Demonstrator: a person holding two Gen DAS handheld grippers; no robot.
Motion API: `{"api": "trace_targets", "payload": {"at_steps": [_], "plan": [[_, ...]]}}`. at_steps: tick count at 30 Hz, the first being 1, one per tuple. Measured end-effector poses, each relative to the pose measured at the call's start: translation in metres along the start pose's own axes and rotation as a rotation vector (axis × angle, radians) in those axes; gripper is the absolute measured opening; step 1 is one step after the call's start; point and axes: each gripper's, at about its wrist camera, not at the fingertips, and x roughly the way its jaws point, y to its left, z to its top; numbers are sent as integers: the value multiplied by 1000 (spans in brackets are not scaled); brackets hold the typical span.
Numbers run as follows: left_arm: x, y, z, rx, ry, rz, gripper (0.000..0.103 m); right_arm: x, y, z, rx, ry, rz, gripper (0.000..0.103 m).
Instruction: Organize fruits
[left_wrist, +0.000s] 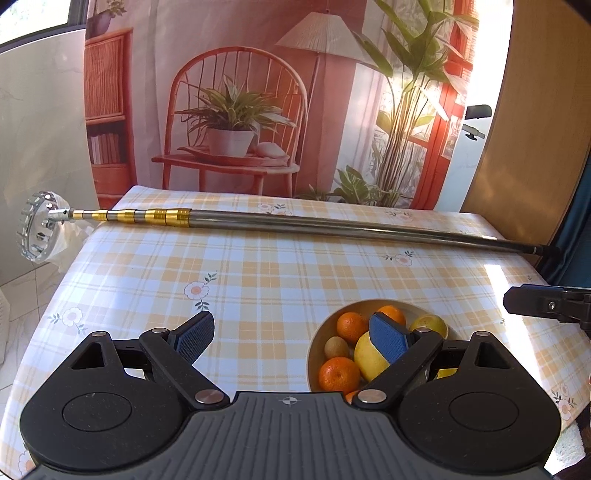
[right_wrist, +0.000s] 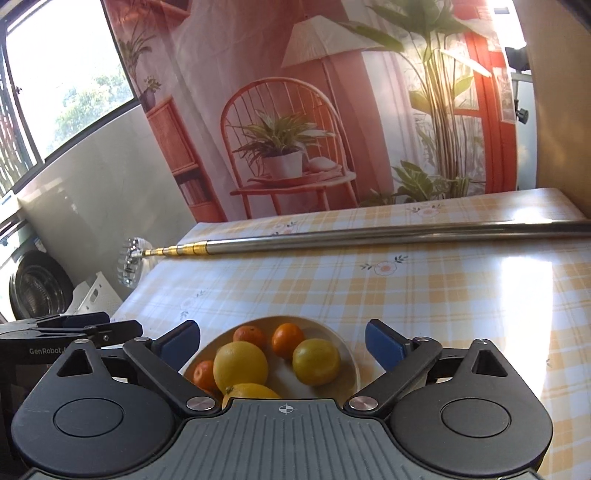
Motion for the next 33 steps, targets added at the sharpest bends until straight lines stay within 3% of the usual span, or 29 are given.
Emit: {"api": "trace_targets", "payload": {"at_steps": [10,19,33], "plan": [[-46,-12,41,29,-125,-65,94,-41,30,39,-65,-99,-42,103],[-86,-28,66,55,-251,-39,100,-74,56,61,-124,-179,-94,103],[-104,-41,69,99,-296,-32,100,-86,68,62,-157,-229,-141,103]]}}
